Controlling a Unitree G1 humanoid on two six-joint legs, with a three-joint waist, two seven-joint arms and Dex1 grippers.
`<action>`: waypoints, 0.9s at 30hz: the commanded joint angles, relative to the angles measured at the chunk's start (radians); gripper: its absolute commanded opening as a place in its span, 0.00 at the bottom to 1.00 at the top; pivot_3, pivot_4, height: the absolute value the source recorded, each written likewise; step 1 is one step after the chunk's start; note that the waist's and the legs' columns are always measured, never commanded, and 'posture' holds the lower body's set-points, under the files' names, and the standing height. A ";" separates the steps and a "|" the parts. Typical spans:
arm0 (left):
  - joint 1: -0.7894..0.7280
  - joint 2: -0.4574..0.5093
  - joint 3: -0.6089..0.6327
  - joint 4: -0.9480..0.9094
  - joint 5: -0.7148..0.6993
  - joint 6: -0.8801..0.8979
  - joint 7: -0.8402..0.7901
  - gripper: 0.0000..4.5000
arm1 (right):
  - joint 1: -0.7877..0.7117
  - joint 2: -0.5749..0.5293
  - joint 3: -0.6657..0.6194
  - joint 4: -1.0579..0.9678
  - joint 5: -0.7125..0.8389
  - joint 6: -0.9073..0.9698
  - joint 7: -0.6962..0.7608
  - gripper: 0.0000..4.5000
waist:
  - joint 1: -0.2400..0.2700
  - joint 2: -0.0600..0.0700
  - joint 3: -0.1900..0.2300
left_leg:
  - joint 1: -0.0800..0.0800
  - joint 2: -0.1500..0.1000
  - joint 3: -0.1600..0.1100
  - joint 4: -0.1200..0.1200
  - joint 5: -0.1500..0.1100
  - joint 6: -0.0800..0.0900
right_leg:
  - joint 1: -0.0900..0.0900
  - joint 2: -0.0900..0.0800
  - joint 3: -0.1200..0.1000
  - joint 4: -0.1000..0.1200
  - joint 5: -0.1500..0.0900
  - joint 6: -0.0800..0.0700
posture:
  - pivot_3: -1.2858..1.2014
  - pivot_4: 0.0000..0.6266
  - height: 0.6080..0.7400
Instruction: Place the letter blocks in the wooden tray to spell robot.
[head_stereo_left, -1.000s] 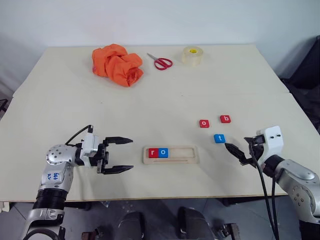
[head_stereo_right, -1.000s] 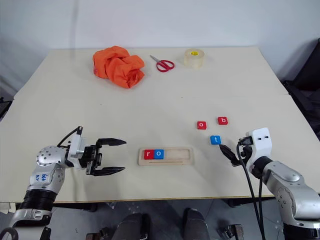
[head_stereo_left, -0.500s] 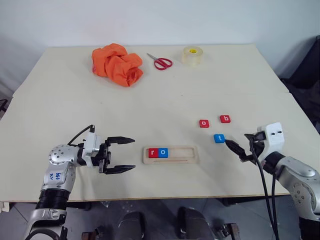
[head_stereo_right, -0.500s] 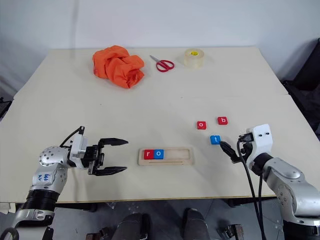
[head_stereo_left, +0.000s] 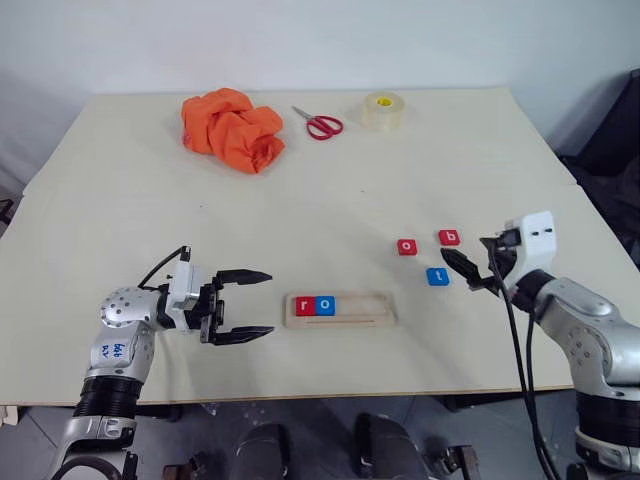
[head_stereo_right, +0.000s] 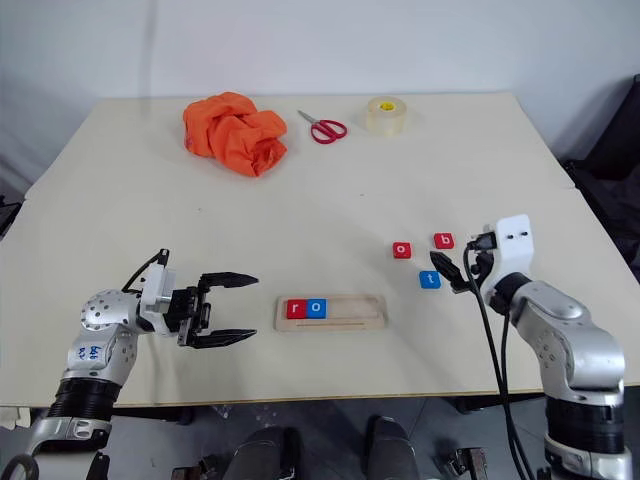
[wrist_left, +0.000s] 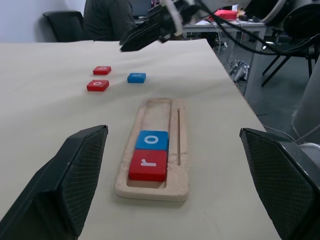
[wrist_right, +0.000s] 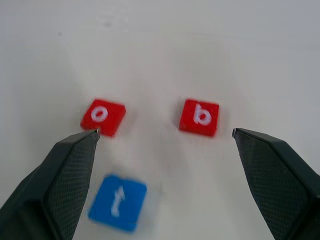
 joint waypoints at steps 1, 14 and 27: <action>0.001 -0.003 0.013 -0.033 -0.019 0.003 0.004 1.00 | -0.068 0.026 0.018 0.097 -0.050 -0.052 -0.030 1.00 | 0.000 0.000 0.000 | 0.000 0.000 0.000 0.000 0.000 0.000 | 0.000 0.000 0.000 0.000 0.000 0.000 | 0.52 0.24 1.00; 0.043 0.005 0.028 -0.085 -0.030 0.024 0.029 1.00 | -0.211 0.107 0.054 0.426 -0.186 -0.238 -0.089 1.00 | -0.011 0.000 0.000 | 0.000 0.000 0.002 -0.001 0.000 0.000 | 0.000 0.000 0.000 -0.001 0.000 0.000 | 0.52 0.24 1.00; 0.049 0.012 0.030 -0.082 -0.037 0.029 0.019 1.00 | -0.207 0.157 0.037 0.441 -0.194 -0.252 -0.114 0.40 | -0.024 0.000 0.000 | 0.000 0.000 0.001 -0.002 0.000 0.000 | 0.000 0.000 0.000 -0.001 0.000 0.000 | 0.52 0.24 1.00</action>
